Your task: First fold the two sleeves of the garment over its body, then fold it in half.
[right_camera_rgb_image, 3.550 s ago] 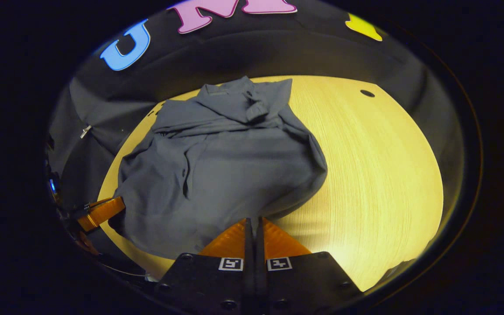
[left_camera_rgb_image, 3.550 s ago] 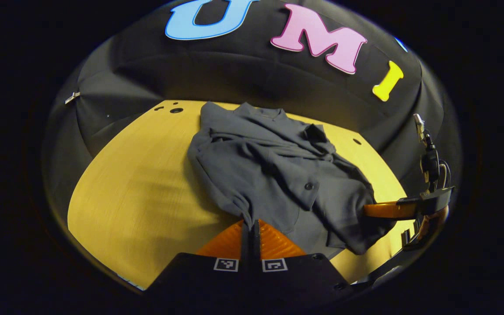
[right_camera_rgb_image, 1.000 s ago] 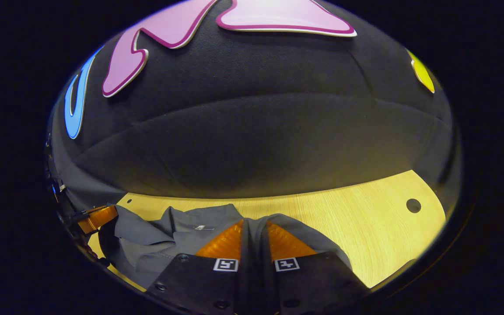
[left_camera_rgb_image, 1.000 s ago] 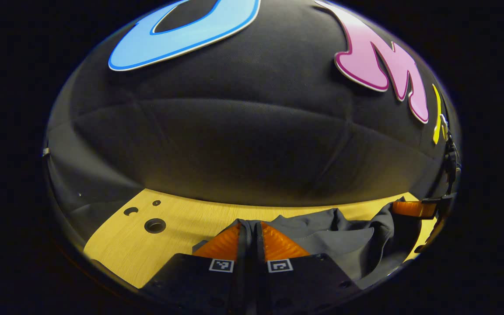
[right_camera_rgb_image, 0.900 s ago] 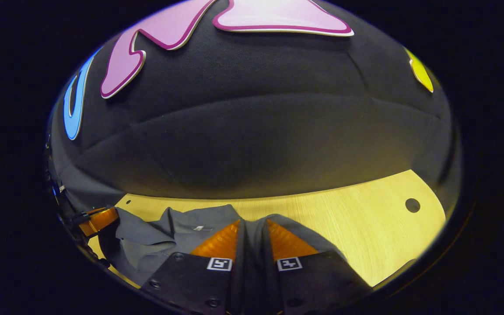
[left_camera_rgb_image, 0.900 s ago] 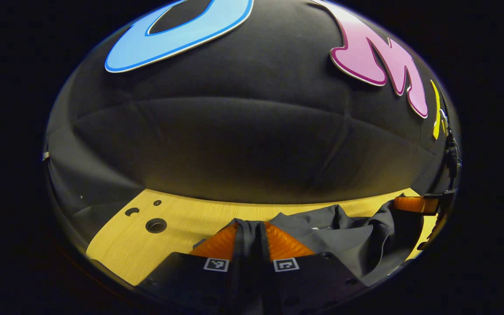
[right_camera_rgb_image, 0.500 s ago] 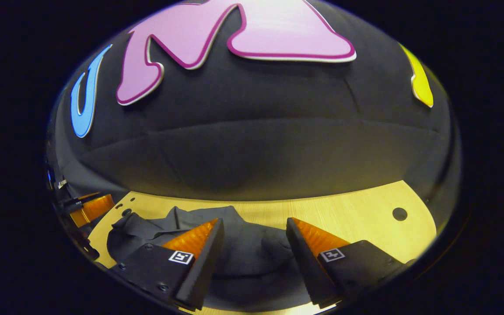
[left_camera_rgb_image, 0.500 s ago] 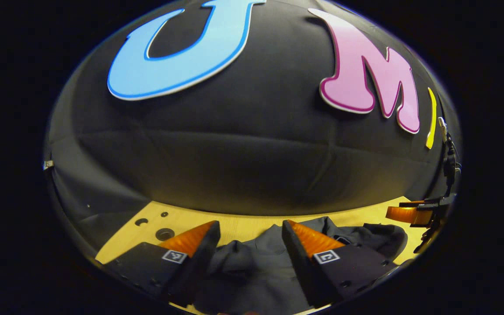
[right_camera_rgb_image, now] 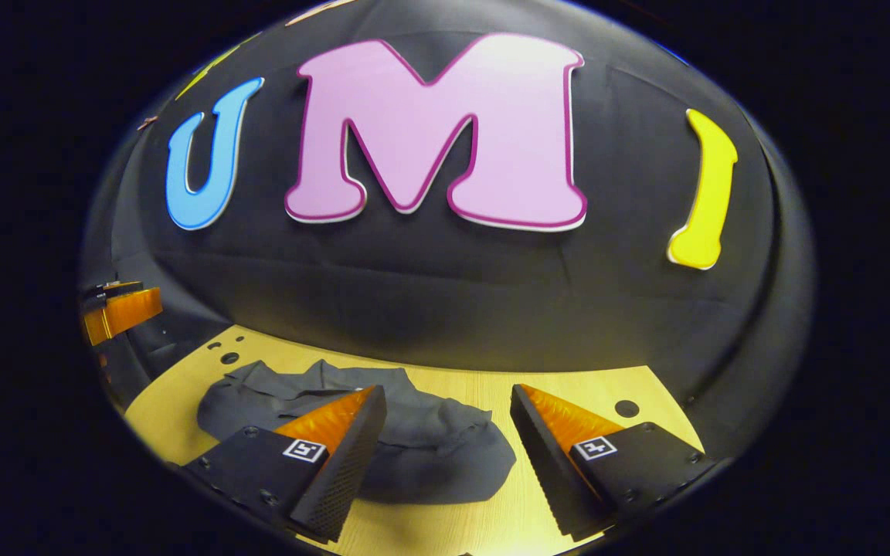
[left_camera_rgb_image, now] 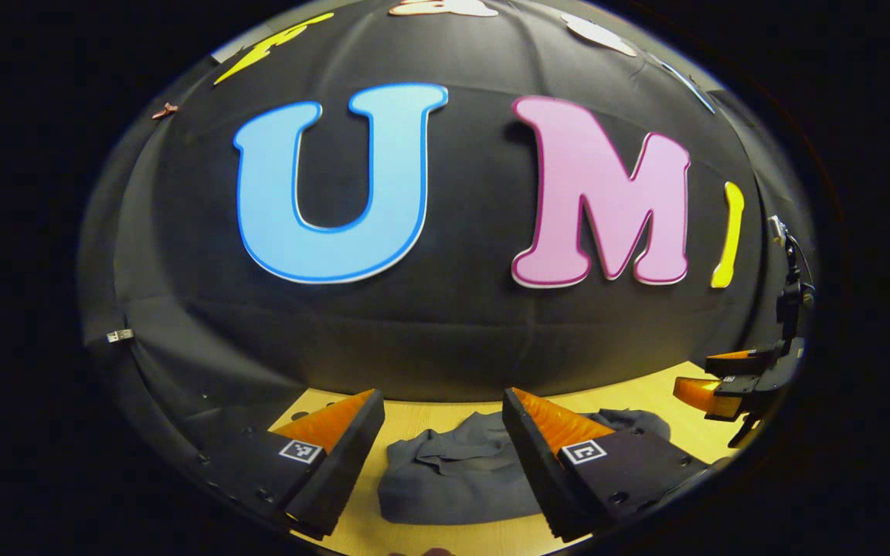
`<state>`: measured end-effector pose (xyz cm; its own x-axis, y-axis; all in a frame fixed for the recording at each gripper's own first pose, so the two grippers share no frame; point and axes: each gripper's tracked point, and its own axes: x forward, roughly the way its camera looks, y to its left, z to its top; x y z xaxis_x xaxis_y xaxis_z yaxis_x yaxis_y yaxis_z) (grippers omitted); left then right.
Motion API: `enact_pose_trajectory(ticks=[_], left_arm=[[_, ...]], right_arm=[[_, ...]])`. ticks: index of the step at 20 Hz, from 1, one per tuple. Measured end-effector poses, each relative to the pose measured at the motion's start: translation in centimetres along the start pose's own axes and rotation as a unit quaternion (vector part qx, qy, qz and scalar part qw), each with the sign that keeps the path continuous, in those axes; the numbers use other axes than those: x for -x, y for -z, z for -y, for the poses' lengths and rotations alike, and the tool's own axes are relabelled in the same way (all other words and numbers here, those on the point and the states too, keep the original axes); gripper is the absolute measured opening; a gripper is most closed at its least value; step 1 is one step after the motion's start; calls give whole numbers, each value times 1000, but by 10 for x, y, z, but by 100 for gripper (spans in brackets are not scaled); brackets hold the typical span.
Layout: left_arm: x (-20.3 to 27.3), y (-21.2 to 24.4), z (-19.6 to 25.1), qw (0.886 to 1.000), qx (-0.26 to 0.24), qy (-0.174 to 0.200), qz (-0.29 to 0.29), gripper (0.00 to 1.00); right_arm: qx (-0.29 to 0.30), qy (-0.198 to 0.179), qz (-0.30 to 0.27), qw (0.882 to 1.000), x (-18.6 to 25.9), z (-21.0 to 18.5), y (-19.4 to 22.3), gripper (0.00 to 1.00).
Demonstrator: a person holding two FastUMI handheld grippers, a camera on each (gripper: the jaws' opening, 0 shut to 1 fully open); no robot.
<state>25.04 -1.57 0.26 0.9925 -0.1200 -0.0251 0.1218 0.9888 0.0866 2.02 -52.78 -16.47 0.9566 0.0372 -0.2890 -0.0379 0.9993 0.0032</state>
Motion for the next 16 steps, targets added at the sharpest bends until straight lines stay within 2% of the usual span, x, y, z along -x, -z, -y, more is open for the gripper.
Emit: enact_pose_trajectory(ticks=[3, 6, 11, 12, 13, 16], left_arm=[[44, -17, 9, 1000, -11, 6, 10, 96], [88, -19, 25, 1000, 1, 27, 0, 96], [152, -8, 27, 999, -5, 33, -1, 96], [164, -3, 27, 999, -3, 32, -4, 94], [176, 3, 26, 999, 0, 33, -9, 96], [205, 14, 29, 999, 4, 37, -20, 96]], right_arm=[[-19, -6, 7, 1000, 40, -1, -16, 98], [-26, -9, 2, 1000, 78, 0, -20, 98], [-3, -12, 7, 1000, 140, -9, -20, 97], [-3, -15, 9, 1000, 153, -13, -18, 98], [-3, -19, 10, 1000, 165, -18, -16, 98], [-14, -28, 2, 1000, 195, -33, -1, 97]])
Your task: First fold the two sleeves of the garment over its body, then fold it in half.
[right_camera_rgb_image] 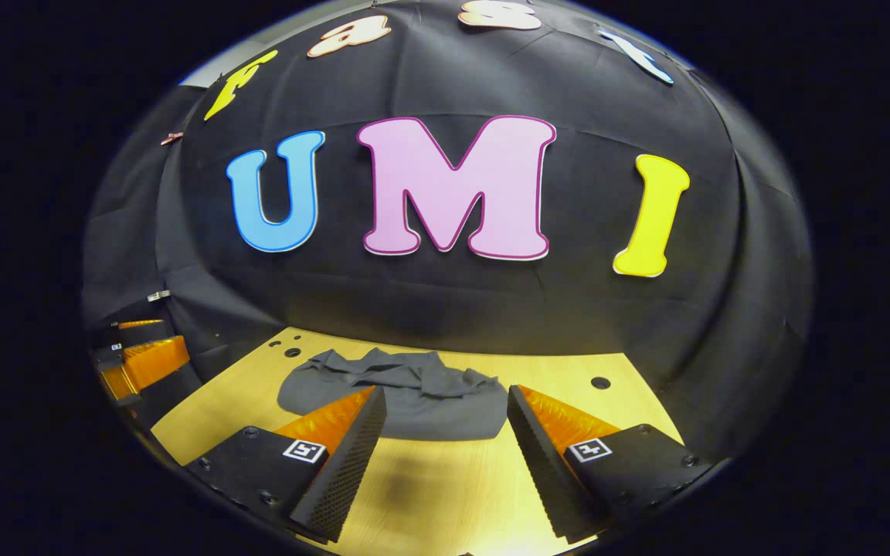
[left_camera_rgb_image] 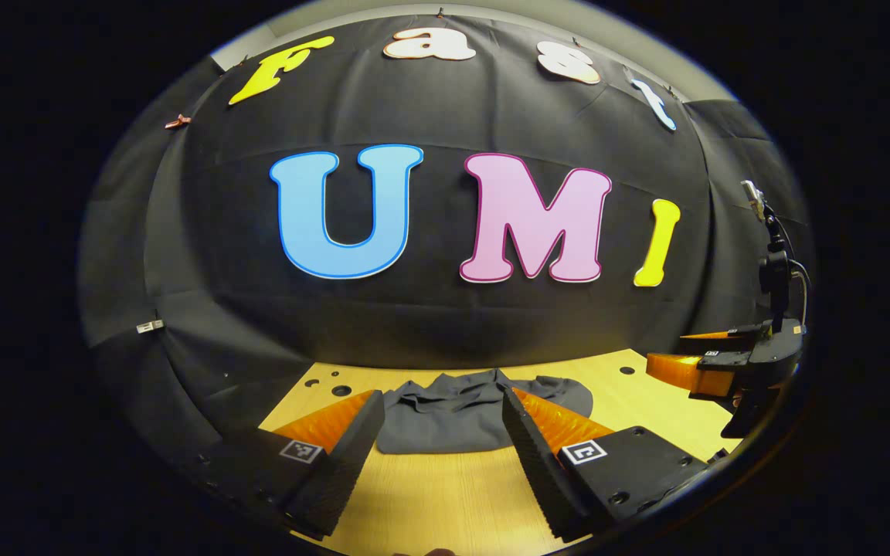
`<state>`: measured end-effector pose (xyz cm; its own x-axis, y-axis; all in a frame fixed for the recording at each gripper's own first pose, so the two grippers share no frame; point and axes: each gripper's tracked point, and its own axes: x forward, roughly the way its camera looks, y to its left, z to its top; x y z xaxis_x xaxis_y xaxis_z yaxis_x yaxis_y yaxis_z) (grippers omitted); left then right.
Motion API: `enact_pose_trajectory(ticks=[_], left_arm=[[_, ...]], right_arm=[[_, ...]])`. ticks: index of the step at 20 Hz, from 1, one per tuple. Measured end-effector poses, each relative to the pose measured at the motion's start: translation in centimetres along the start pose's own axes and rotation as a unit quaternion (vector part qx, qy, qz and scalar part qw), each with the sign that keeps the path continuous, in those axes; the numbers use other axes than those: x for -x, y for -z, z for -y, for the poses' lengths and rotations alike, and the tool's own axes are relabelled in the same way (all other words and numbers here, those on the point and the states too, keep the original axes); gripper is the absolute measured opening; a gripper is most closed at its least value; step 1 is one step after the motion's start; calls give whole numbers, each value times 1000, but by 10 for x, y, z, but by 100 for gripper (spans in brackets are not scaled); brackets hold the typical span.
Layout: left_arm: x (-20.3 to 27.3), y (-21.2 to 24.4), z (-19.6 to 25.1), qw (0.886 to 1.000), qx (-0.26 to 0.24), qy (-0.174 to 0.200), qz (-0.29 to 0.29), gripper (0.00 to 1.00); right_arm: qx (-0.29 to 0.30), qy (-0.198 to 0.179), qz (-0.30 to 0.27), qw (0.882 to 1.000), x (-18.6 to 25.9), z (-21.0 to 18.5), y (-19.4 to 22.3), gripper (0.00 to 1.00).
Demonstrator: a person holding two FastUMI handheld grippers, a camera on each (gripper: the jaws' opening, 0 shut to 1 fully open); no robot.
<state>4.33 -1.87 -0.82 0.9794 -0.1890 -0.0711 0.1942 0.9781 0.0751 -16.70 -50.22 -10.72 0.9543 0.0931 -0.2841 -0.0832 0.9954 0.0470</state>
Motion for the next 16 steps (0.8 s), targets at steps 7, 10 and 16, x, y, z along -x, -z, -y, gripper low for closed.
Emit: enact_pose_trajectory(ticks=[7, 10, 16], left_arm=[[52, 5, 5, 999, -25, 8, 27, 96], [67, 28, 7, 999, -36, 23, 9, 96], [86, 69, 3, 999, -5, 22, -38, 98]], right_arm=[[-13, -7, -25, 1000, 51, -28, 38, 98], [-17, 4, -24, 1000, 69, -32, 49, 98], [6, 12, -39, 999, 84, -33, 71, 98]])
